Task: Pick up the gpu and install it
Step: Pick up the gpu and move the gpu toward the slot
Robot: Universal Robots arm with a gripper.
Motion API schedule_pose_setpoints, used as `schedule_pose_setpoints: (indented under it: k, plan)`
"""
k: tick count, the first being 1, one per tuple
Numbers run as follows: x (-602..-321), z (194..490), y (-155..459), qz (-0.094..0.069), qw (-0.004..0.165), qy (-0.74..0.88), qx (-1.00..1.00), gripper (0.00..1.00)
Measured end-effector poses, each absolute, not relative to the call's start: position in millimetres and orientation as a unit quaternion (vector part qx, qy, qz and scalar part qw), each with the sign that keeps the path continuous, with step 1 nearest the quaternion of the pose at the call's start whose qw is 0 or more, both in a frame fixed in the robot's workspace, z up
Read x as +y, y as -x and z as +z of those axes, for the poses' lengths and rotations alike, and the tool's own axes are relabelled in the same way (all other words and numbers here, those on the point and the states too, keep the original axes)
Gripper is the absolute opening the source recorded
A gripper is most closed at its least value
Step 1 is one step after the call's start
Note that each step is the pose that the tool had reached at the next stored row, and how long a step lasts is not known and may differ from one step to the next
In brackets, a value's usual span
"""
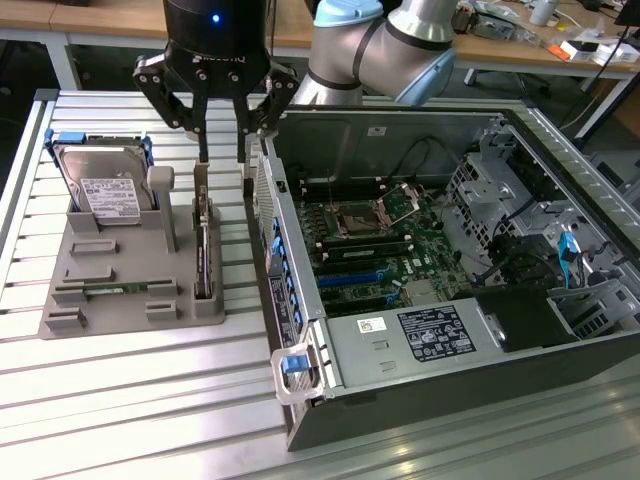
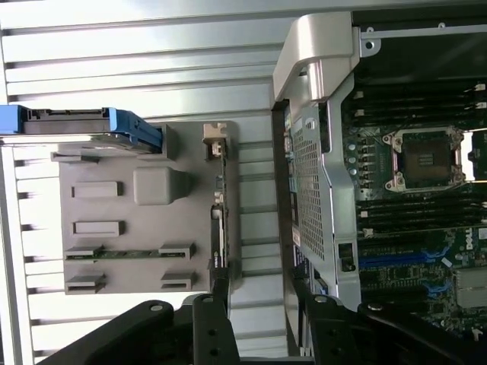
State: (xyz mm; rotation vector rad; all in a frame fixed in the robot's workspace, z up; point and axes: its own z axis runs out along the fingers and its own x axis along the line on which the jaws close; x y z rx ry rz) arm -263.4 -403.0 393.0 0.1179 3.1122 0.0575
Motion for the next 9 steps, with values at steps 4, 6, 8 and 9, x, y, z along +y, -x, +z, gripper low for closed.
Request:
schedule_pose_setpoints:
  k: [4,6,8,9]
  plan:
    - [-403.0,392.1,268.5,0.018,0.013,-0.038,0.999,0.42]
    - [-403.0,391.7,270.7,0.018,0.013,-0.038,0.999,0.42]
    - [-403.0,391.3,272.8,0.018,0.013,-0.038,0.999,0.42]
    - [-403.0,391.1,273.4,0.018,0.013,-0.038,0.999,0.42]
